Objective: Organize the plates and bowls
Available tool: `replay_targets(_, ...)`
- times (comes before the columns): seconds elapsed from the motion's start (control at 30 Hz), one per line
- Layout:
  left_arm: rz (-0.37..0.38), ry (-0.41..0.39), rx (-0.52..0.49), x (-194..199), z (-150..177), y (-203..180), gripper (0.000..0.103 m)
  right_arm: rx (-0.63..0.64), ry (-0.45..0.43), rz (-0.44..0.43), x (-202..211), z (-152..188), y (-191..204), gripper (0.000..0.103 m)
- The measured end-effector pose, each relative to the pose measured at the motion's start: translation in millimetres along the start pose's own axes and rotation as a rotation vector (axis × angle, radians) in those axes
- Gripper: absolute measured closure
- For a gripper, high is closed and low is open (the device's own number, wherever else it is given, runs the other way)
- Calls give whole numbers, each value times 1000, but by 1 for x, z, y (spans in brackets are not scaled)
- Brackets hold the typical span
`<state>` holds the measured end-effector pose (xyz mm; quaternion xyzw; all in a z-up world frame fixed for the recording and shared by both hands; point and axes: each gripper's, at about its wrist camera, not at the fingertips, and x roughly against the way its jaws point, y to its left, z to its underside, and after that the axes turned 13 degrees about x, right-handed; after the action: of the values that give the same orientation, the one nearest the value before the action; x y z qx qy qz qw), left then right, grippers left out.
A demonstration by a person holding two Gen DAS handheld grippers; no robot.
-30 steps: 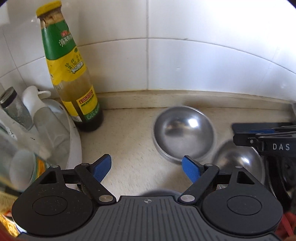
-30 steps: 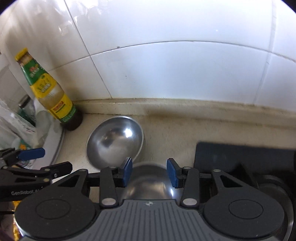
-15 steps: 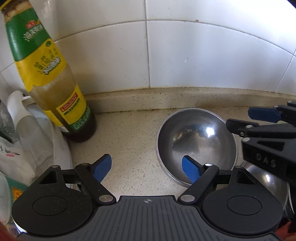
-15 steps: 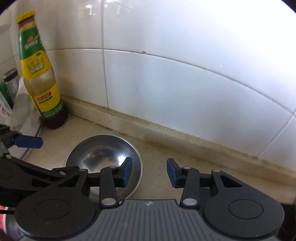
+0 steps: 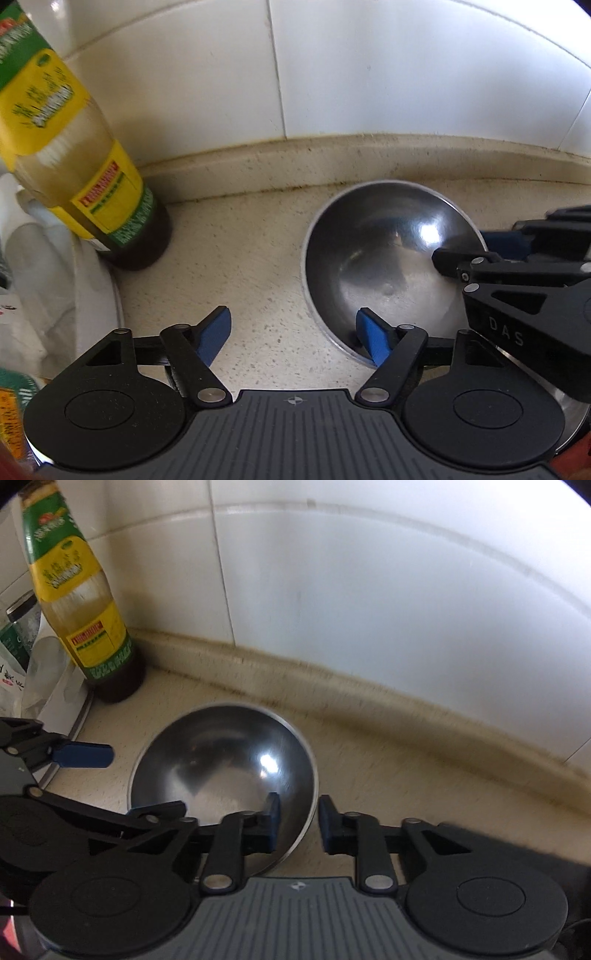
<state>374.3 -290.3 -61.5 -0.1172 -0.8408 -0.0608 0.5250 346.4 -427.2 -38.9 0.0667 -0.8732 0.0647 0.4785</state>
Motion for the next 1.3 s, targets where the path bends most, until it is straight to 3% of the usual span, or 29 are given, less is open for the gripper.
replay_targets(0.17,0,13,5,-5,-3,-1,23,17,14,1,-1,-4,4,86)
replay_targets(0.23,7,12,3,-3,-1,-1,29,9,9,-26,0,-2,5,87)
replay_targets(0.3,33,20,-15,-3,1,-4,45,-10,6,-60,1,-2,3,88)
replay_targets(0.37,41,19,-35,-1,4,-9,51,-26,-1,-85,3,-2,0,89)
replay_targets(0.87,154,26,41,8,-2,4,52,-199,14,-204,1,5,-28,90)
replay_targets(1.3,156,-65,60,53,-5,14,47,-197,-86,-220,42,-9,-21,90)
